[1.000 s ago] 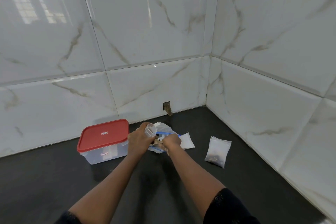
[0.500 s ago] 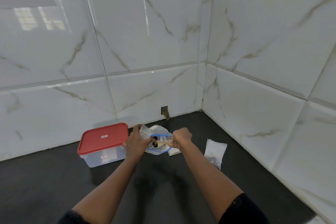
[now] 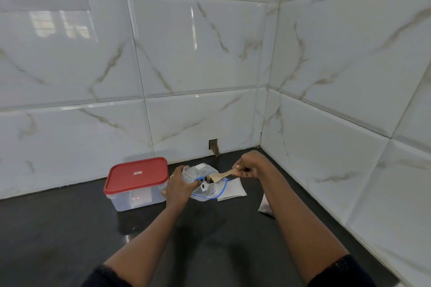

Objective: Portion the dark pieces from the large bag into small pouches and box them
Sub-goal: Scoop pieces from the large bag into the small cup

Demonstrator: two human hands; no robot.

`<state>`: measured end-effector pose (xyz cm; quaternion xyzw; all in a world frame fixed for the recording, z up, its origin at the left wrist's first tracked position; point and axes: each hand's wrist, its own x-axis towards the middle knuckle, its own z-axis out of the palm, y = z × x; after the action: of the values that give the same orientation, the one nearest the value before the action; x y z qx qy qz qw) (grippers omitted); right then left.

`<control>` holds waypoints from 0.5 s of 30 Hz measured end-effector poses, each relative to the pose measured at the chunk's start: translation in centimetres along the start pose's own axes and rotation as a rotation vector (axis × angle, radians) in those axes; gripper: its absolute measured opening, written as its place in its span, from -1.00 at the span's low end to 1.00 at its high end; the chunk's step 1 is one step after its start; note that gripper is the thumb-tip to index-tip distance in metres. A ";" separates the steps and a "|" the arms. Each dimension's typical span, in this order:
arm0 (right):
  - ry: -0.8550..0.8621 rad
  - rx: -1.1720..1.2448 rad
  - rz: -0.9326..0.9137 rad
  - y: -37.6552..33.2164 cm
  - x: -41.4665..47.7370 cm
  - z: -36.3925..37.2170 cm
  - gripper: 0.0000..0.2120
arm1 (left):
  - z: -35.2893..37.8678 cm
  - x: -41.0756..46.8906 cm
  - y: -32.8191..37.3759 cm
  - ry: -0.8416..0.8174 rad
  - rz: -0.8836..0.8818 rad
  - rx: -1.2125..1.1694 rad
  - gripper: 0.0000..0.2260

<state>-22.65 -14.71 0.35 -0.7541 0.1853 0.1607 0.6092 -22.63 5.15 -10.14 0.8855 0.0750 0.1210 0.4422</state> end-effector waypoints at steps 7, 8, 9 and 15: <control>0.099 -0.014 -0.219 -0.7 -1.0 2.5 -0.79 | 0.3 -0.7 0.0 -0.007 0.058 0.037 -0.49; 0.120 -0.087 -0.257 -0.6 -0.9 2.9 -0.79 | 0.3 -0.6 0.1 -0.002 0.068 0.038 -0.49; 0.139 -0.151 -0.293 -0.5 -0.8 3.4 -0.77 | 0.3 -0.6 0.2 0.002 0.070 0.036 -0.49; 0.194 -0.489 -0.535 0.0 -1.4 5.4 -0.77 | 0.1 -0.4 0.3 0.015 0.010 0.023 -0.49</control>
<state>-23.99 -9.30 -0.11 -0.9108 -0.0054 -0.0367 0.4111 -23.01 4.73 -10.02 0.8900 0.0750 0.1289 0.4308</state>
